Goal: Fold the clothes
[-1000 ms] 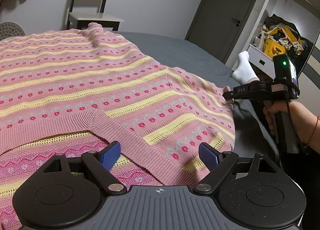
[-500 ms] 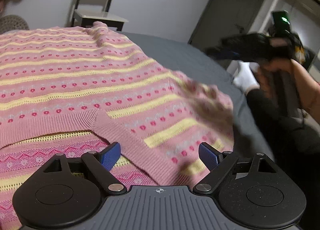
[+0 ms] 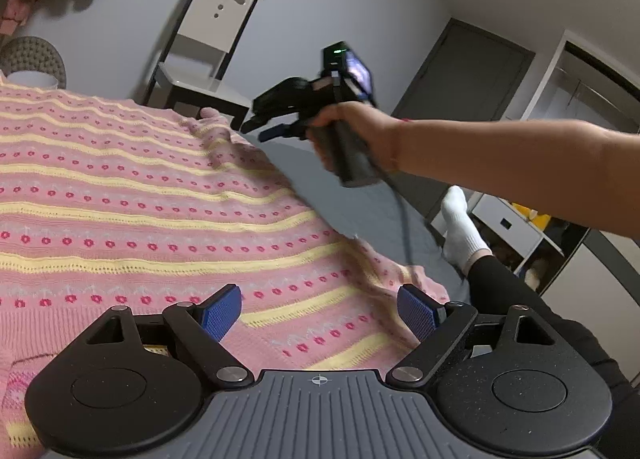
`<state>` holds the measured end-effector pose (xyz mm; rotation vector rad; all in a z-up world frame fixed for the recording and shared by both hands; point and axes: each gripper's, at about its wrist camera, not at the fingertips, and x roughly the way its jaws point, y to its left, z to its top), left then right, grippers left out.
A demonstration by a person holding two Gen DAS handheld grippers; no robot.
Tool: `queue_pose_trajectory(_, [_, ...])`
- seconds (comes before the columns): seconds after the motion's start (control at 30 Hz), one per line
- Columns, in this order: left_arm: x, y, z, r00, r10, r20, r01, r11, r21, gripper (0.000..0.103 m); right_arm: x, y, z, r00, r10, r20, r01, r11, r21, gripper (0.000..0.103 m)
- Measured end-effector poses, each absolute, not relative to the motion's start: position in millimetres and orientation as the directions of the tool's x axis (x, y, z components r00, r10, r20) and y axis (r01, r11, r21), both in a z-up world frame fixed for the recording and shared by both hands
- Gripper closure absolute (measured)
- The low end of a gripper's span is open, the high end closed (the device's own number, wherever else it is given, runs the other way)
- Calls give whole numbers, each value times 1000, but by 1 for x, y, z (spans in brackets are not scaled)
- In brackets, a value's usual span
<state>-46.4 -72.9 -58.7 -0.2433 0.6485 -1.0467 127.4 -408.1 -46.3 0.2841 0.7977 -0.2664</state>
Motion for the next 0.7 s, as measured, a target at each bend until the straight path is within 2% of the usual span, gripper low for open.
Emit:
queue_pose_trajectory(0.1, [-40, -74, -66, 329, -863, -383, 707, 494, -506, 17, 144, -410, -63, 654, -145, -742, 355, 926, 132, 76])
queue_pose_trajectory(0.17, [-37, -72, -71, 315, -865, -392, 688, 492, -534, 17, 152, -407, -70, 662, -133, -737, 339, 931, 137, 97])
queue_pose_trajectory(0.27, [-35, -71, -76, 304, -868, -392, 670, 488, -560, 17, 153, -381, -63, 732, -176, -658, 247, 969, 16, 97])
queue_pose_trajectory(0.33, [-36, -71, -76, 303, -870, -389, 665, 485, -568, 17, 144, -346, -53, 812, -132, -569, 68, 989, -132, 97])
queue_pose_trajectory(0.47, [-37, -71, -76, 306, -870, -387, 663, 487, -569, 17, 120, -274, -60, 830, -43, -557, -245, 868, -432, 97])
queue_pose_trajectory(0.57, [-38, -74, -76, 304, -869, -392, 663, 488, -568, 17, 109, -253, -71, 832, -81, -549, -286, 785, -550, 97])
queue_pose_trajectory(0.7, [-39, -75, -74, 307, -867, -392, 668, 490, -560, 17, 112, -267, -65, 853, -213, -476, -144, 782, -607, 98])
